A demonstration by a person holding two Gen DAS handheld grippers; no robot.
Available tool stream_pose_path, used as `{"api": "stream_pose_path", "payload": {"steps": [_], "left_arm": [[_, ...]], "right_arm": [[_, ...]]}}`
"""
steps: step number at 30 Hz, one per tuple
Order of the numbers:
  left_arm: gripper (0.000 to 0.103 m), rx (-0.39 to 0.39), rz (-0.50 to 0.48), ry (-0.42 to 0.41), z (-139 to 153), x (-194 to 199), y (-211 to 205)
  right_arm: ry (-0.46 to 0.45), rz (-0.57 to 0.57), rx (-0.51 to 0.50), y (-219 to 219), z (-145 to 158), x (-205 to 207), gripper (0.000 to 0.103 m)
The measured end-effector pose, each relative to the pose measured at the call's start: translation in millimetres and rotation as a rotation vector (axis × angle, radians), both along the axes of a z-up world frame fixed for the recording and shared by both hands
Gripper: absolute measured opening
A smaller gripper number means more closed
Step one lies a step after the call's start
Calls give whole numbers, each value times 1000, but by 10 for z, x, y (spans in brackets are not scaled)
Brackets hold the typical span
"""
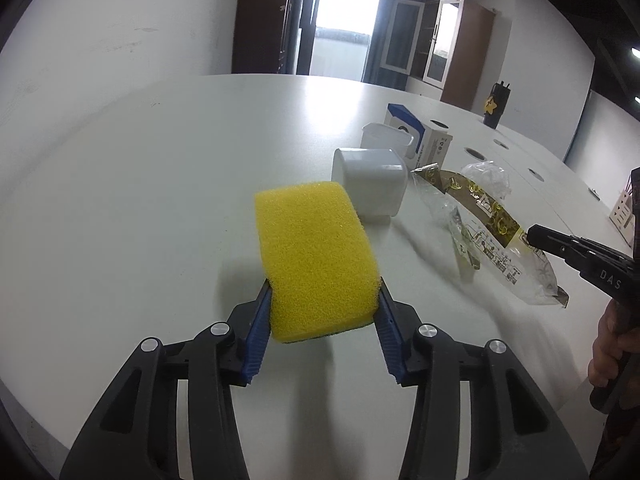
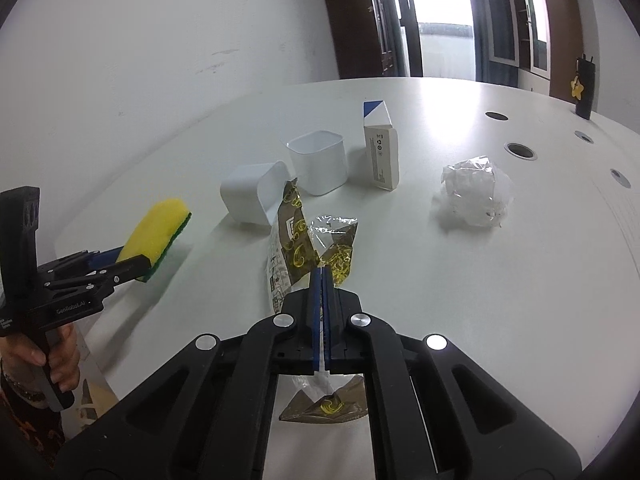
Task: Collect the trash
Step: 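Close the left tool on the yellow sponge while the right tool grasps the gold wrapper, then lift the yellow sponge and gold wrapper and carry both over the blue basket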
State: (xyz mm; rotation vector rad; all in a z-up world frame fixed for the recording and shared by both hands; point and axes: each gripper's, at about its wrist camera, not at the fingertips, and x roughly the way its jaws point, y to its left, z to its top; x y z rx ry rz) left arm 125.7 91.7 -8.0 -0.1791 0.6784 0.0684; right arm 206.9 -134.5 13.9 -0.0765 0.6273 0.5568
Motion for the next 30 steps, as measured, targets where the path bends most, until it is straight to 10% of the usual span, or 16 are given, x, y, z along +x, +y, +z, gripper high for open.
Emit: {"api": "stream_pose_path", "payload": {"steps": [17,30], "left_arm": [[46,-53,-111,-77,-91,-753,-464],[45,45,-104,-90,16,-1335,-695]], "right_arm": [[-115,-80,85,-342,-52,-1155,0],[-158,-58,97,-568,-104,-1954,0]]}}
